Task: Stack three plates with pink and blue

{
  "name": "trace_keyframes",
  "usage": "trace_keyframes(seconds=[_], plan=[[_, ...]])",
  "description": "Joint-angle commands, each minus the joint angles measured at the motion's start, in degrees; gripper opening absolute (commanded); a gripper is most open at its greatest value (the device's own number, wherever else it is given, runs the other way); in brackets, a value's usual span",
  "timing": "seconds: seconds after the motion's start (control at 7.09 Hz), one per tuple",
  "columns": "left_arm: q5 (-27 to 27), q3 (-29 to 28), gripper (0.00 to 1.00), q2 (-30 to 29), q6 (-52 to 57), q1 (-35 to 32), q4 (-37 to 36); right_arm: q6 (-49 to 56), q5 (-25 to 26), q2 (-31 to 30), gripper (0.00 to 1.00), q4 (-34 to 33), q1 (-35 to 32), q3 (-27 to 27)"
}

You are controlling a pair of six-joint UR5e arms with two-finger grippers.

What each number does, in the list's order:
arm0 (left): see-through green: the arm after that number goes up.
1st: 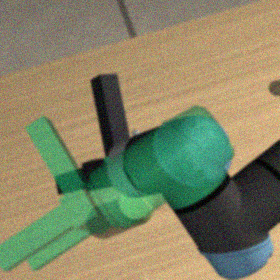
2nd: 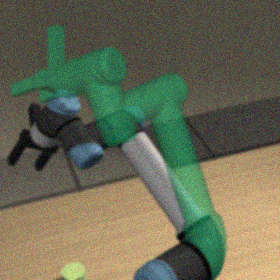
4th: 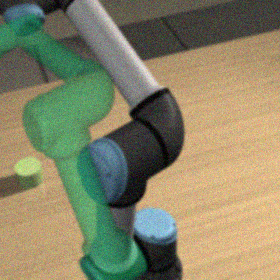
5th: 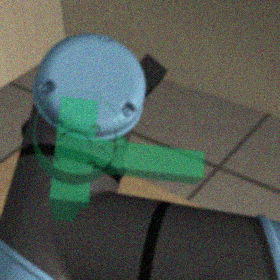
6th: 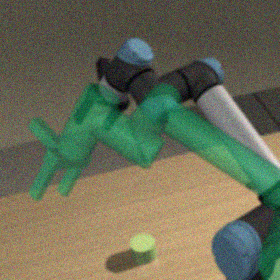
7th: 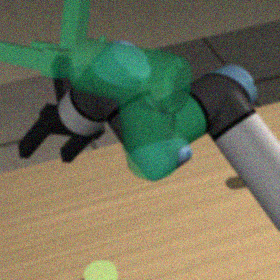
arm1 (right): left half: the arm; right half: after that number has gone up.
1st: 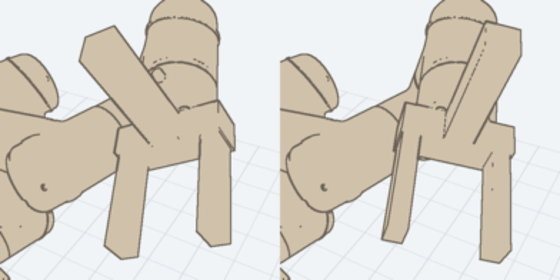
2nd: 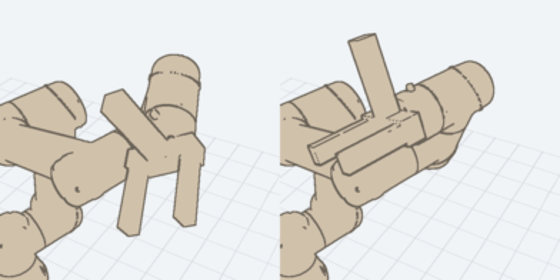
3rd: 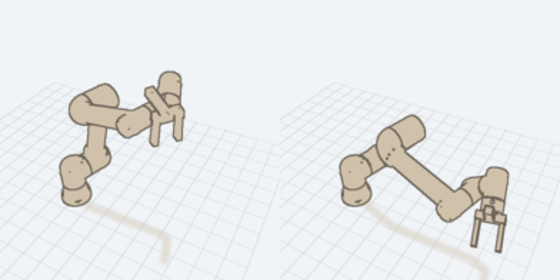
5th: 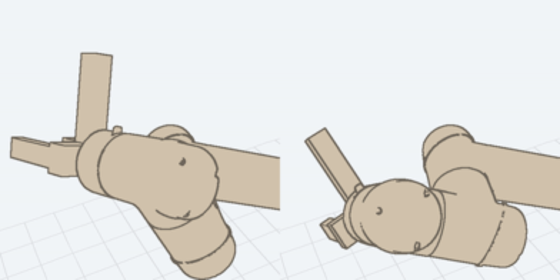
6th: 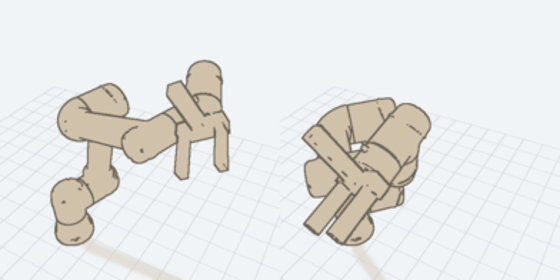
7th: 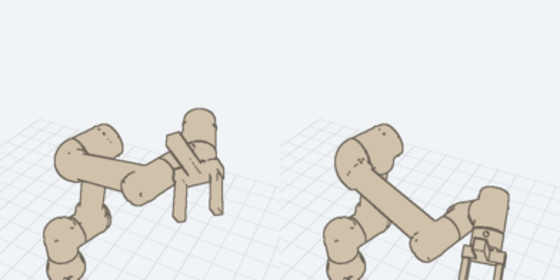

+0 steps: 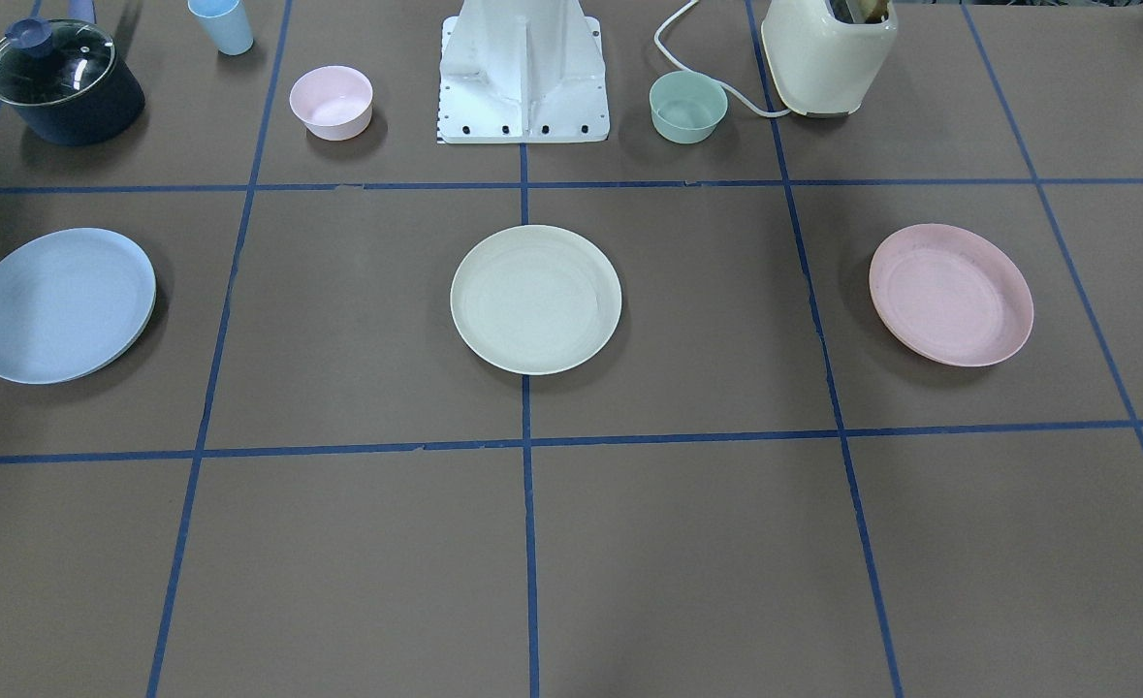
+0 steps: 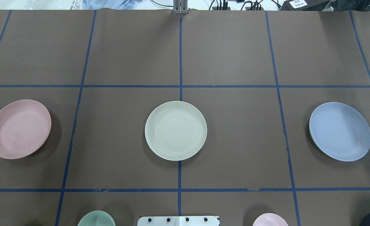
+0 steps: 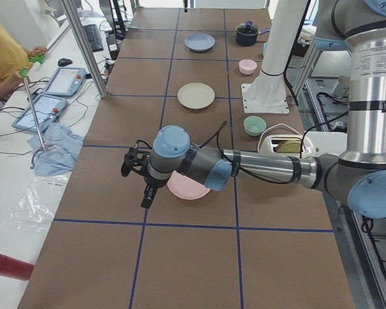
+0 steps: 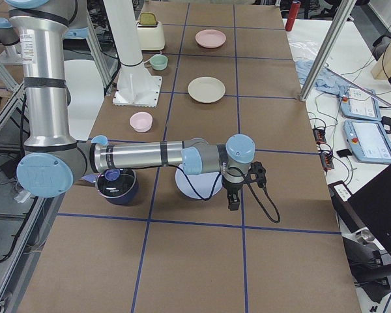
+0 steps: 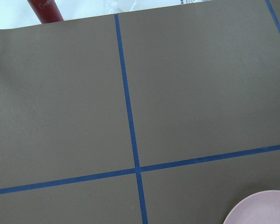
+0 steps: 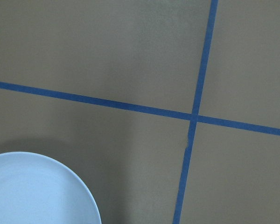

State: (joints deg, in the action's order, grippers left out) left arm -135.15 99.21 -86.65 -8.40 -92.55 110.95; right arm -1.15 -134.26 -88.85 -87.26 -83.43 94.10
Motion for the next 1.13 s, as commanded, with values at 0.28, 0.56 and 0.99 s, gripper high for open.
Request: trace_keyframes(seconds=[0.28, 0.56, 0.99], plan=[[-0.46, -0.84, 1.0, 0.52, 0.31, 0.35, -0.03, -0.52, -0.91, 0.08, 1.0, 0.16, 0.11, 0.11], [-2.58, -2.0, 1.0, 0.52, -0.21, 14.61, 0.23, -0.69, -1.71, 0.08, 1.0, 0.25, 0.11, 0.03], [-2.49, -7.43, 0.99, -0.27, -0.74, 21.23, 0.06, -0.61, -1.89, -0.01, 1.0, 0.52, 0.37, -0.06]])
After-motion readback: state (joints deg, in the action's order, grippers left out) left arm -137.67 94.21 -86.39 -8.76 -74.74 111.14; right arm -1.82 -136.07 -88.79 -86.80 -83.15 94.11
